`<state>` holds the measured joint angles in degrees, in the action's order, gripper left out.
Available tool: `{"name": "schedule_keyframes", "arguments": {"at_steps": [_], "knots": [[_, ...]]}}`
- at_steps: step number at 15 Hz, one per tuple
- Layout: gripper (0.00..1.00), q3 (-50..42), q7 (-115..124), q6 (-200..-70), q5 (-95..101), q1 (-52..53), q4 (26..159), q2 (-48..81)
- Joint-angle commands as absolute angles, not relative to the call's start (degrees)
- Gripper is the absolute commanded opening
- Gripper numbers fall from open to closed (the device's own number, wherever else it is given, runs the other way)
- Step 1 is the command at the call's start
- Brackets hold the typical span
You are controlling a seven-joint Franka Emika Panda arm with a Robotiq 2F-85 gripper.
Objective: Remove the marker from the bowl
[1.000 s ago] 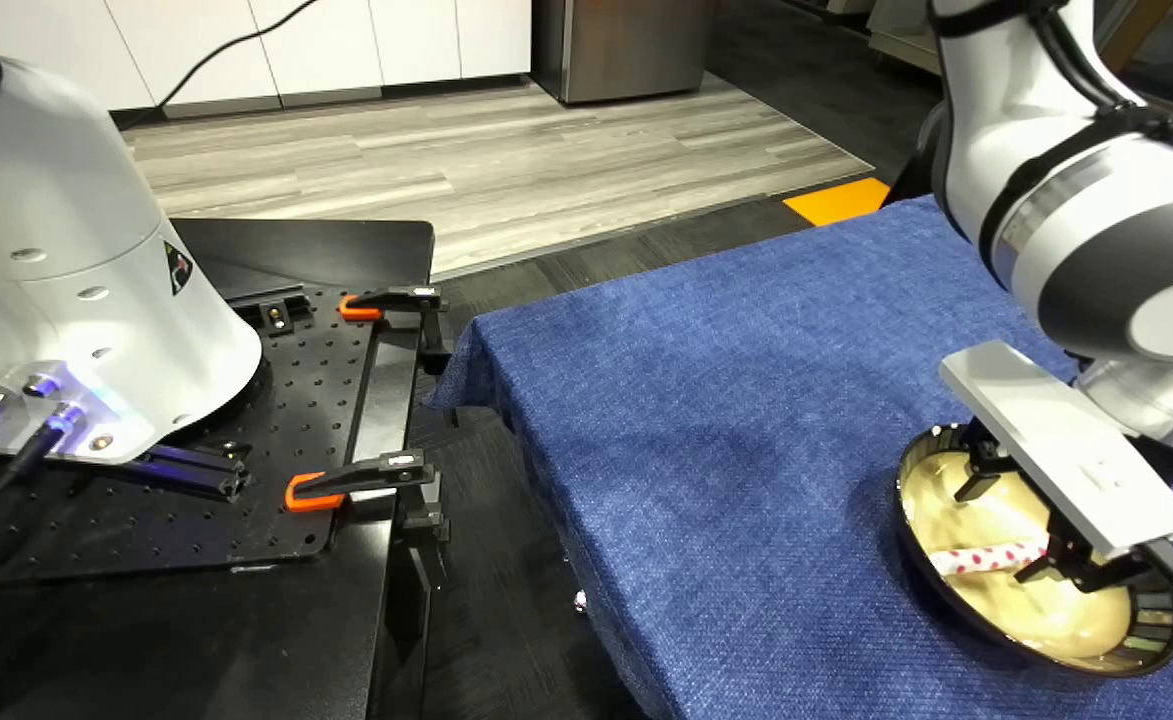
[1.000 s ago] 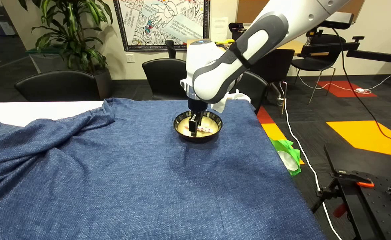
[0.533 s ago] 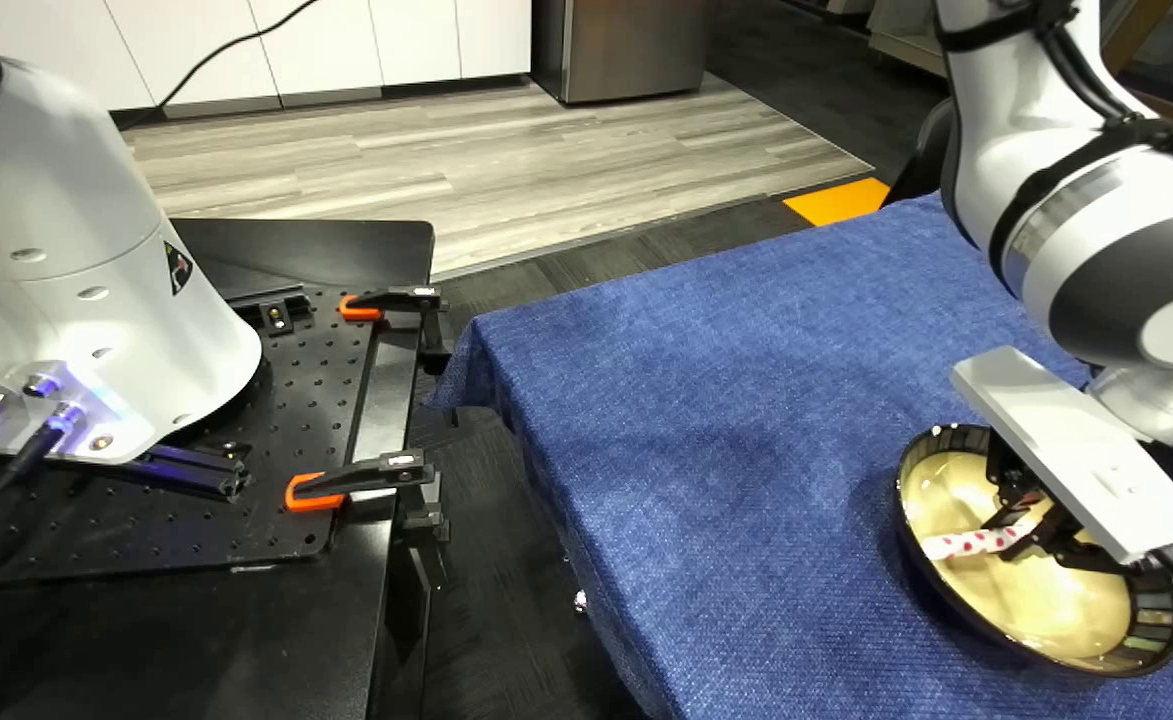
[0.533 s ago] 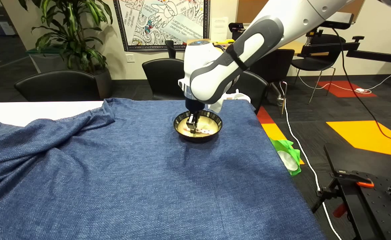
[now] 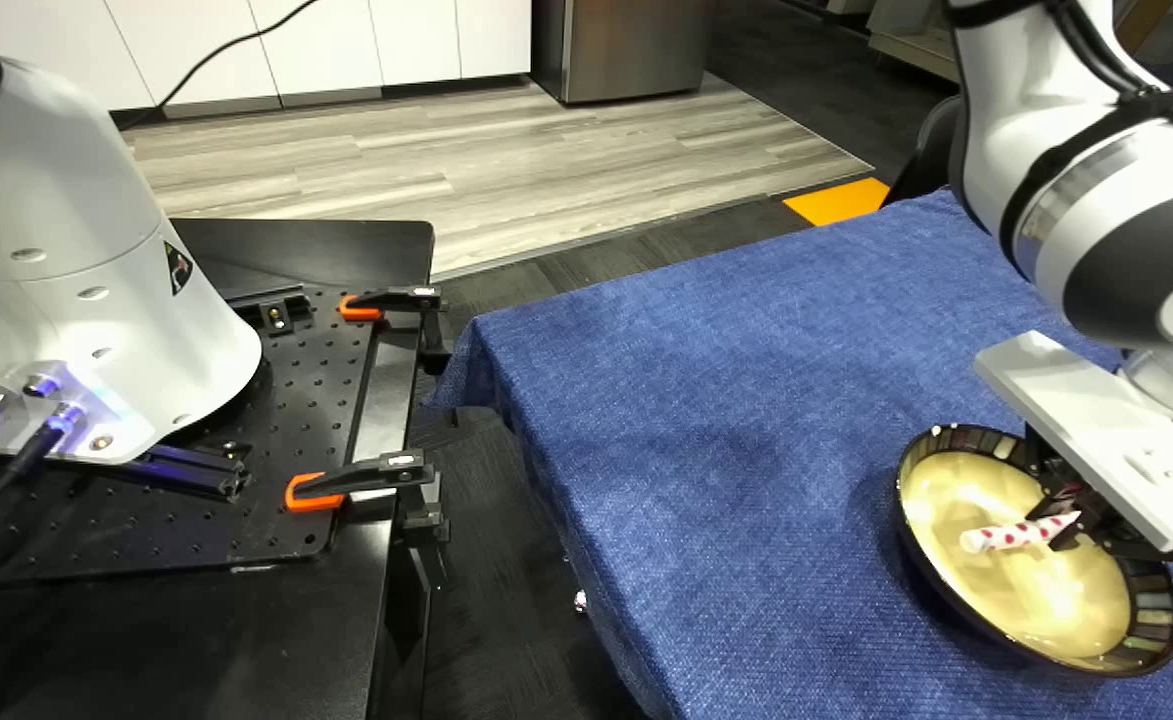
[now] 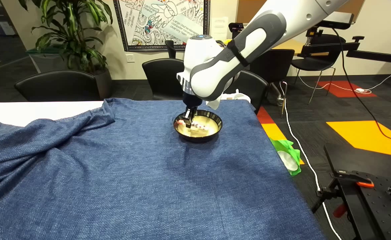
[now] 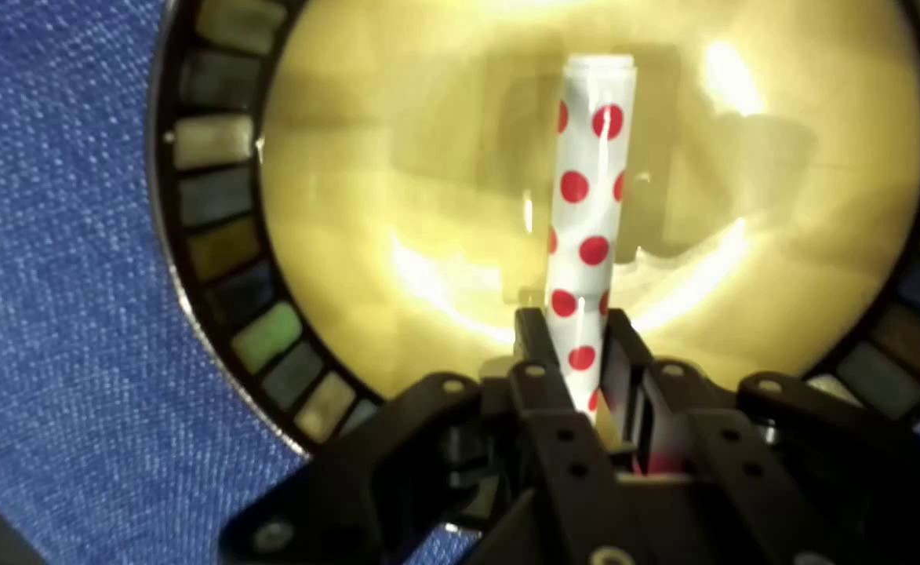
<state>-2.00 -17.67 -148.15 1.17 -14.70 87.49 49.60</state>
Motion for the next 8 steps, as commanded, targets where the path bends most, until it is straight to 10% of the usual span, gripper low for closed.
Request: {"name": "schedule_keyframes", "arguments": {"at_steps": [1,8], "knots": [[0.05,-1.84,-16.7,-153.09,1.53,-14.2,96.07,41.98],[0.05,-0.81,-17.38,-157.8,2.62,-11.42,108.51,30.86]]}}
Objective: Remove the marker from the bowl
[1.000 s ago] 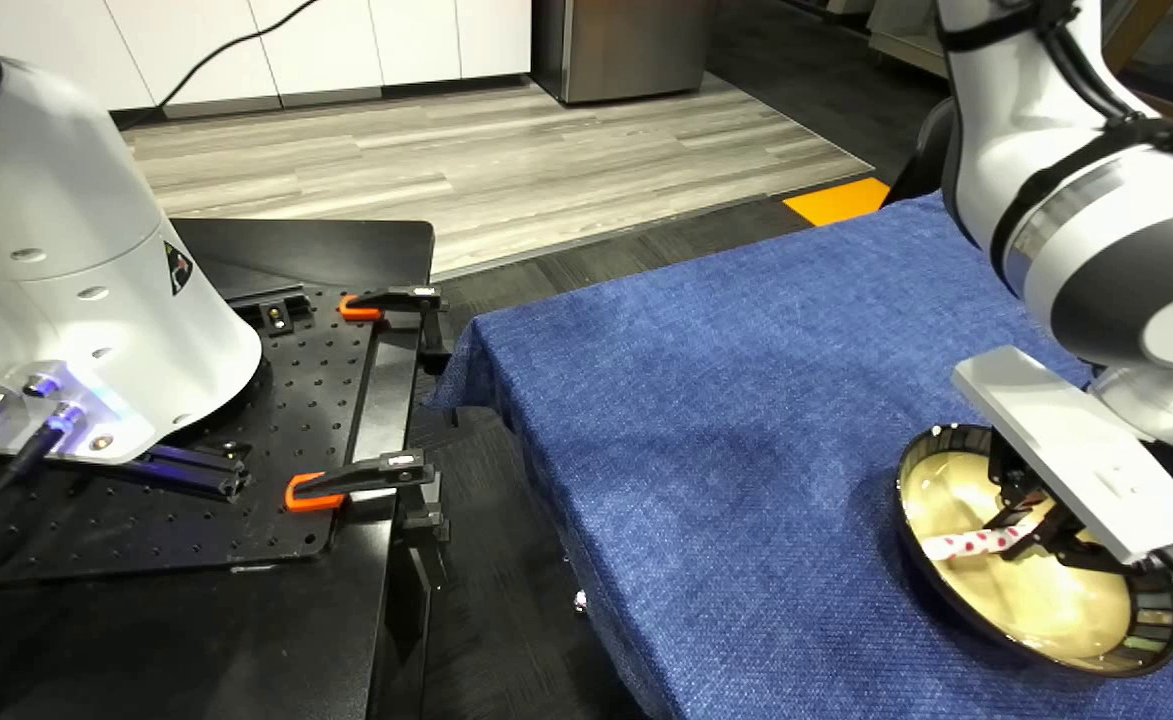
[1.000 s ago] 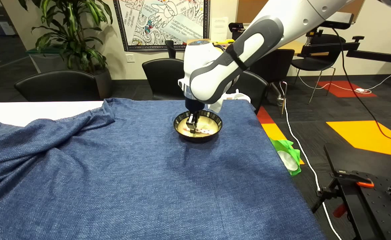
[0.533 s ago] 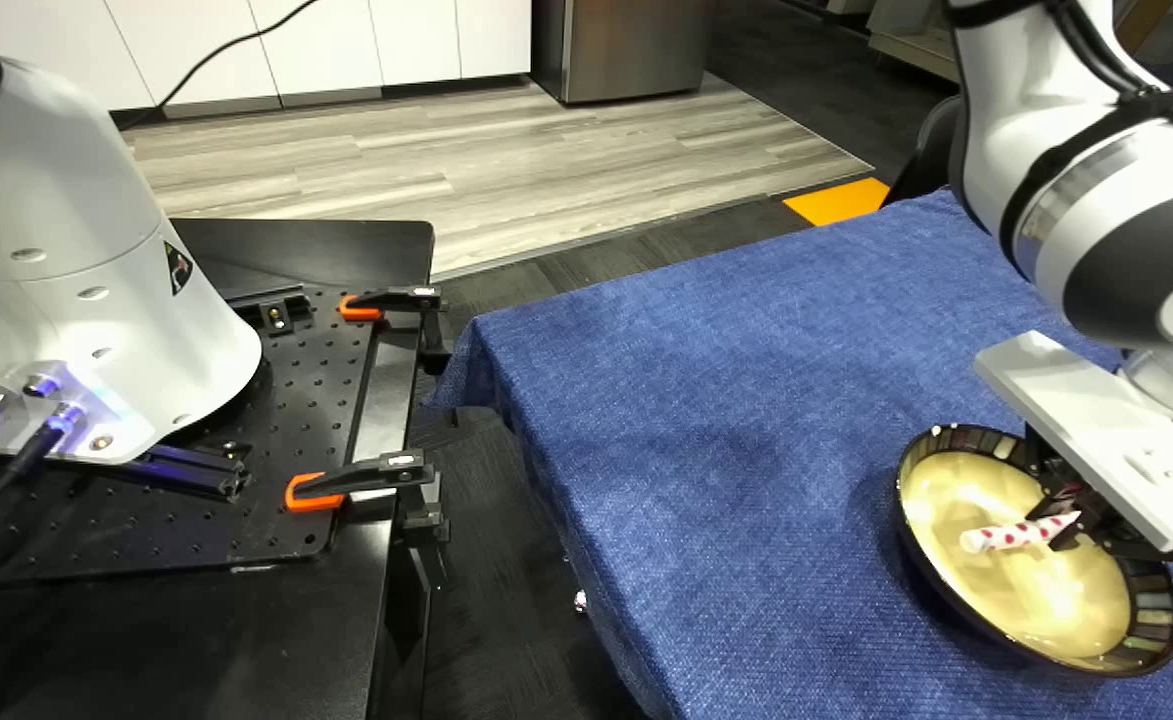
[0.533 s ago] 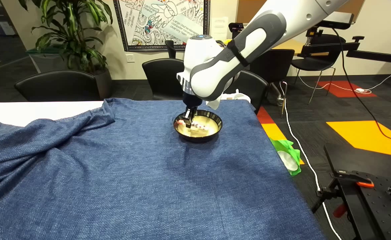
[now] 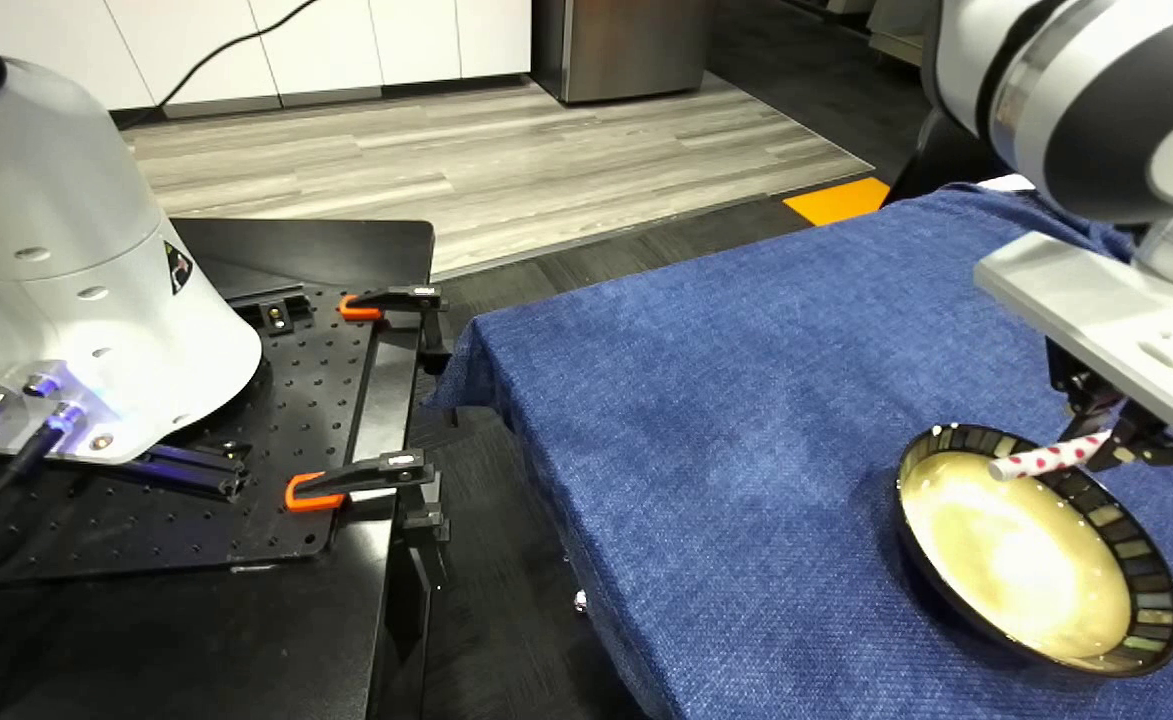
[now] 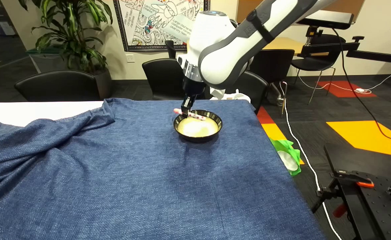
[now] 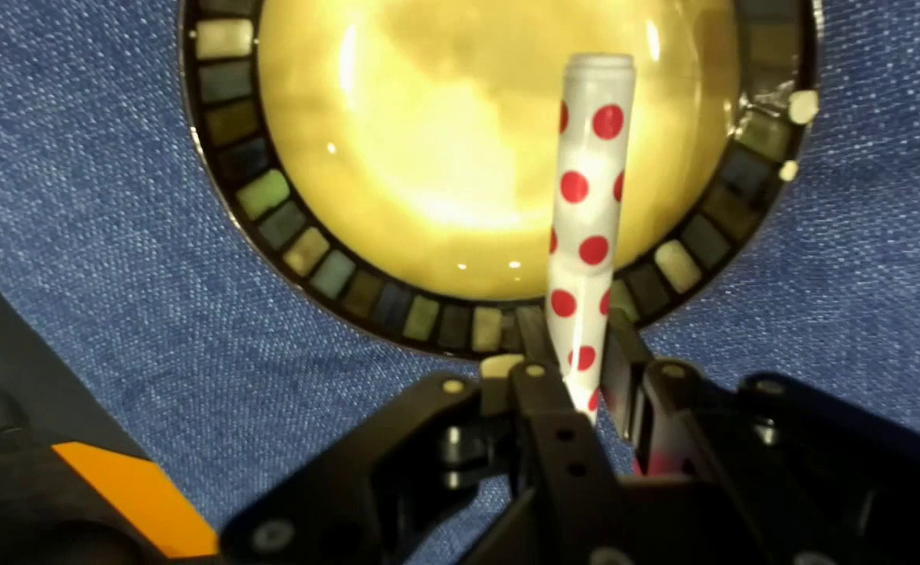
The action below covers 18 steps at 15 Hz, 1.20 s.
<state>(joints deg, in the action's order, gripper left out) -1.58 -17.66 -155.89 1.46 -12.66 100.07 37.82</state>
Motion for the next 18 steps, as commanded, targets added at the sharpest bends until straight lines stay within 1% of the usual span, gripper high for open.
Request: {"name": "schedule_keyframes", "arguments": {"at_steps": [1,8,13,18], "knots": [[0.05,-0.14,-17.83,-157.46,2.7,-11.09,110.19,29.4],[0.05,1.0,-16.54,-155.79,6.4,-4.54,119.85,23.11],[0.05,1.04,-12.12,-156.65,6.92,0.3,118.74,26.77],[0.05,-0.11,-5.41,-159.22,6.51,2.96,116.78,31.75]]}}
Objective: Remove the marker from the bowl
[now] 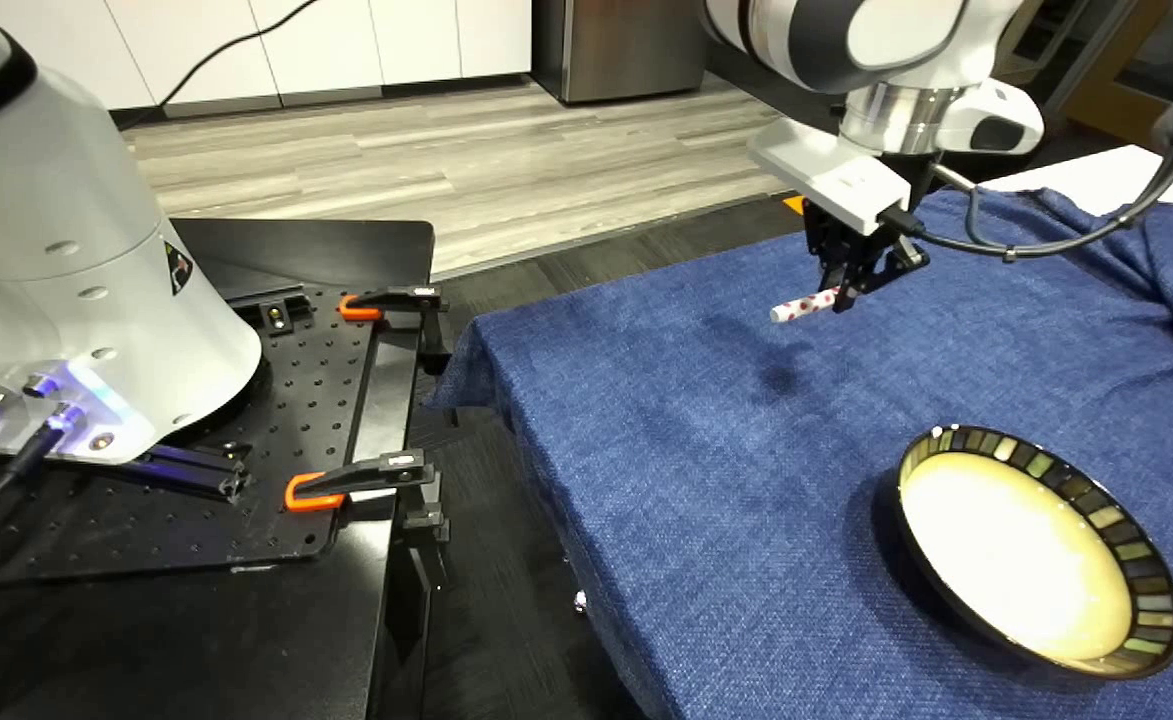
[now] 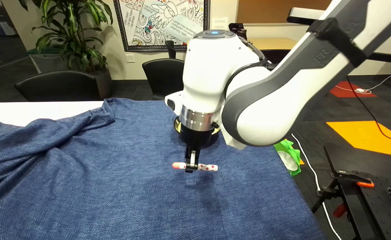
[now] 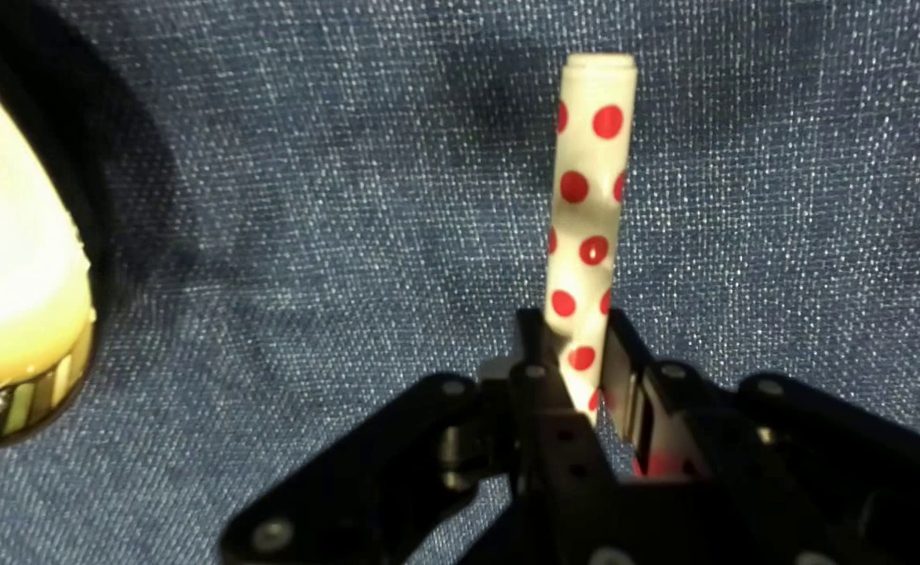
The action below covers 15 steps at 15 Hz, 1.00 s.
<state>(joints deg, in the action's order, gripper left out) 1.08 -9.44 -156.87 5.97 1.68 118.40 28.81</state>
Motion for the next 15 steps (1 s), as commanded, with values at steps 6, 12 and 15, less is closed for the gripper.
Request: {"name": "schedule_keyframes", "arguments": {"at_steps": [6,12,15], "knots": [[0.61,-3.68,2.65,-160.66,7.03,7.24,115.74,35.85],[1.0,-8.59,10.42,-163.03,9.39,13.65,120.79,30.84],[1.0,-11.44,13.79,-166.71,10.98,16.13,124.5,26.93]]}}
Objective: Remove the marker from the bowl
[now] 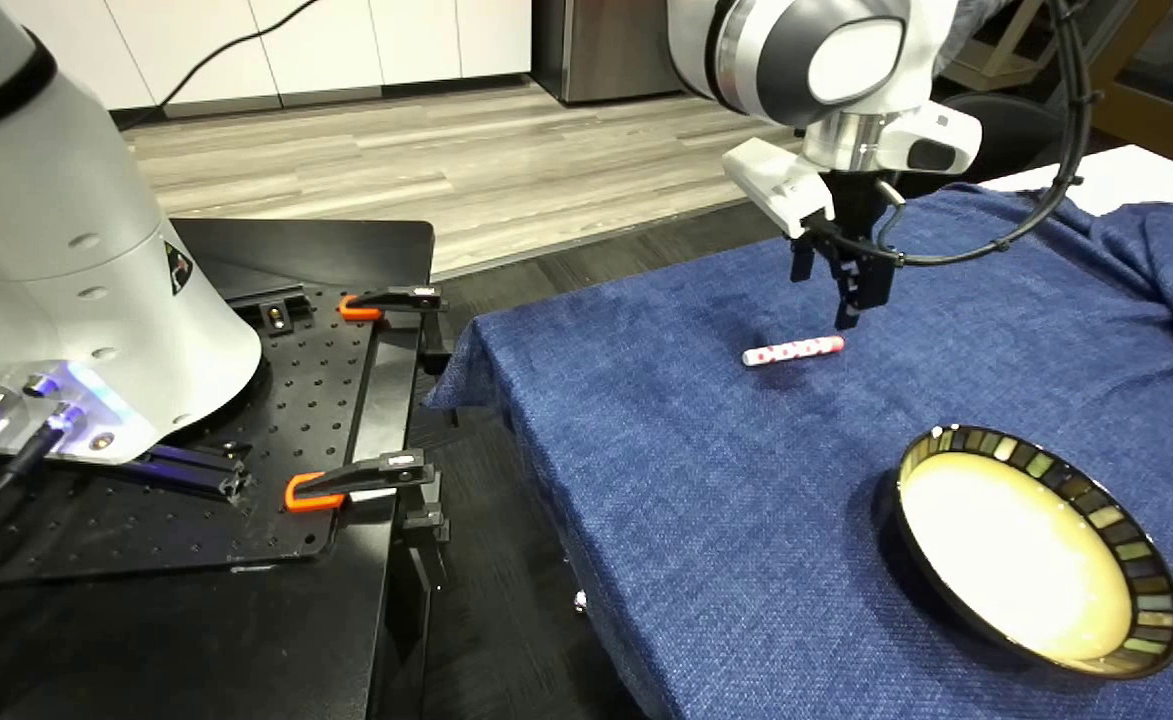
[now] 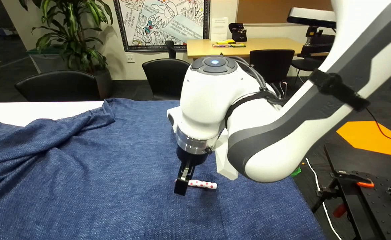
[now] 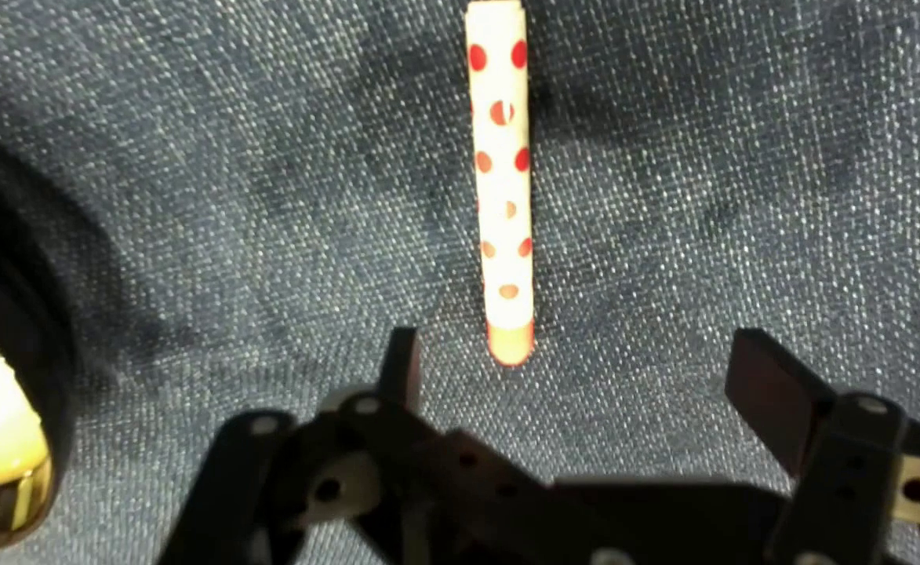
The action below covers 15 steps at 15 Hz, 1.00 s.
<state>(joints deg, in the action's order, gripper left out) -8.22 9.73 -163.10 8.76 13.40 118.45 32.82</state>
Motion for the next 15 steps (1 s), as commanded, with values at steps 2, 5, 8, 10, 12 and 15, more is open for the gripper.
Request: {"name": "schedule_keyframes", "arguments": {"at_steps": [2,5,8,10,12,15], "knots": [[1.0,-11.83,14.25,-168.26,10.38,15.96,127.98,22.86],[1.0,-12.21,14.28,-170.17,10.46,15.44,133.47,16.31],[1.0,-11.62,14.04,-170.98,10.74,14.21,138.37,10.38],[1.0,-12.34,13.32,-171.31,9.77,14.78,141.24,7.03],[1.0,-12.21,12.97,-171.69,9.36,14.42,143.52,4.55],[1.0,-11.92,12.76,-169.76,9.26,14.6,140.01,7.77]]}}
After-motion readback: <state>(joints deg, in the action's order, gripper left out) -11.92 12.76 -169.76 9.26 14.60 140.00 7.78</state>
